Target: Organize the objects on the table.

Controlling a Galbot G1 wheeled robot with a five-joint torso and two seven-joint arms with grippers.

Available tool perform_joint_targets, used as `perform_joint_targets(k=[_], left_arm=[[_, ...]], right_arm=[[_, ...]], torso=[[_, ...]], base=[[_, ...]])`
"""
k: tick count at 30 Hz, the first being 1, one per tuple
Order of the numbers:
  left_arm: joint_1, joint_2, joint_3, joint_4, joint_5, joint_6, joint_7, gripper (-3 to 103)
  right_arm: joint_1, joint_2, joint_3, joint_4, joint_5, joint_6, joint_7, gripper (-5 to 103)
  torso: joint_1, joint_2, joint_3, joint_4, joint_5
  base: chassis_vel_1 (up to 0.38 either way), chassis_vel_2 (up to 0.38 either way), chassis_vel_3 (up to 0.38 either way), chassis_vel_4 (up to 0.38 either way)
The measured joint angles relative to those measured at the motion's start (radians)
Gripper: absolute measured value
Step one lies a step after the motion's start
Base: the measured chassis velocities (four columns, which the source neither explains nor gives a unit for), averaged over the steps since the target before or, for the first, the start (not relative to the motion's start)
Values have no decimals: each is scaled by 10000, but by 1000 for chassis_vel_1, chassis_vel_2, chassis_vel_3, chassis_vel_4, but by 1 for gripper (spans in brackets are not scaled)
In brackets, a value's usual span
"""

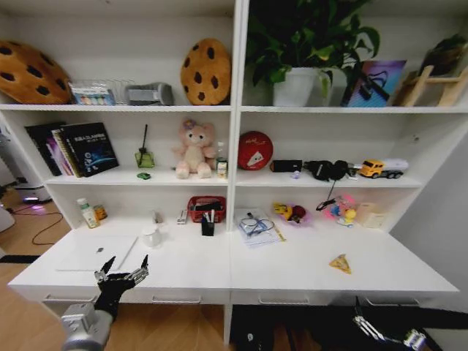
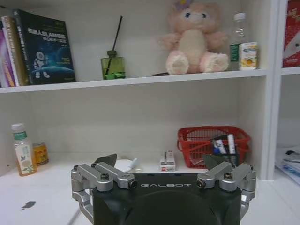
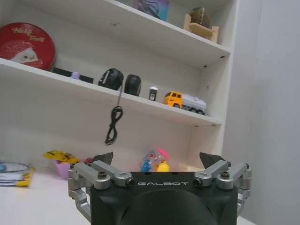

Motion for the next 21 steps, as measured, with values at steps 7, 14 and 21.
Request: perform_joint_targets(k=[7, 14, 21], left_arm=[[1, 0, 1, 0, 0, 0, 3, 100], [3, -1, -1, 0, 0, 0, -1, 100], [0, 1, -3, 0, 0, 0, -5, 100]], right_arm=[[23, -36, 230, 167, -45, -34, 16, 100], [-762, -114, 342, 2767, 390, -2085, 733, 100], [271, -1319, 133, 4254, 1100, -6977, 2906, 100]], torso=[[1, 0, 0, -1, 3], [-3, 3, -2, 3, -14], [-2, 2, -2, 0, 0]], base=[[-256, -286, 288, 225], [8, -16, 14, 0], [46, 39, -58, -43]])
